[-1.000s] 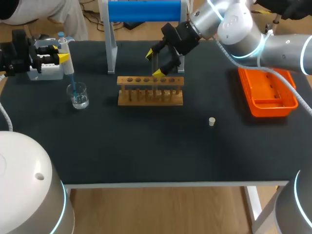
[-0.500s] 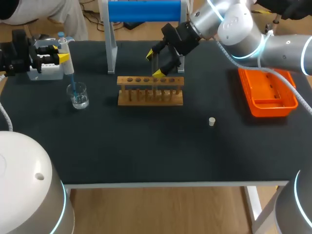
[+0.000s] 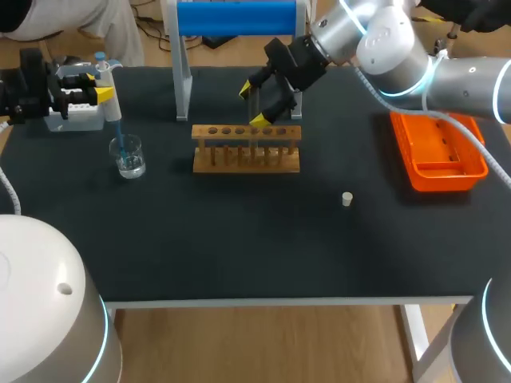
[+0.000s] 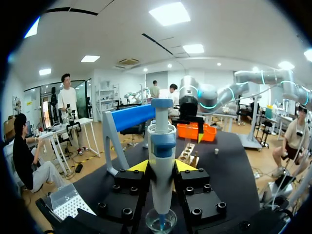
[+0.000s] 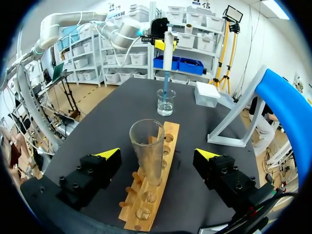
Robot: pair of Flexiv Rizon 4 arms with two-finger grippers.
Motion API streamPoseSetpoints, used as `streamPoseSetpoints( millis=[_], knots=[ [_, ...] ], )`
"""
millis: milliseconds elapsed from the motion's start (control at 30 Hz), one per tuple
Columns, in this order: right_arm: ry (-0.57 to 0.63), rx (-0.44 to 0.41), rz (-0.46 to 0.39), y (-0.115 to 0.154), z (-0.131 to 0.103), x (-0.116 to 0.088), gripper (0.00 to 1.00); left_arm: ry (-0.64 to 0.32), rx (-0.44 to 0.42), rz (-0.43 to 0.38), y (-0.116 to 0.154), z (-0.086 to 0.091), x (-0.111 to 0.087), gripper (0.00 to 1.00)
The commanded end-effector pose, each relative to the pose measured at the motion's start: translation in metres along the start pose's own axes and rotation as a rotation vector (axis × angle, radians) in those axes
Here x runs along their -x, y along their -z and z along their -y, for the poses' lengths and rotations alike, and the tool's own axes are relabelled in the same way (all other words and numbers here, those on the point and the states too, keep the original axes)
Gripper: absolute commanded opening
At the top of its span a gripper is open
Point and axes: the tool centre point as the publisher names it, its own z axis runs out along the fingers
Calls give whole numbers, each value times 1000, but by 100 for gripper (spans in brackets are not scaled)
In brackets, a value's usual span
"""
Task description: Invert the test tube, pick up the pipette, mount the tip to pipette, aspirate from beaker and dispense into the tube, eject the tip, return the pipette, and cap with the stopper.
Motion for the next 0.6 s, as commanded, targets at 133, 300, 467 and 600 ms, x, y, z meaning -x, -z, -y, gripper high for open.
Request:
streamPoseSetpoints(
  millis=[133,300,467,600],
  knots=[
    [-1,-4,-1,1,0,-1,100,-17,5,17,0,15,-7,0],
    [-1,-4,-1,1,0,-1,100,-31,8,29,2,24,-11,0],
    [-1,-4,-1,1,0,-1,100,-46,10,41,3,33,-13,0],
    [-1,-4,-1,1,0,-1,100,-58,11,49,4,41,-14,0]
  ],
)
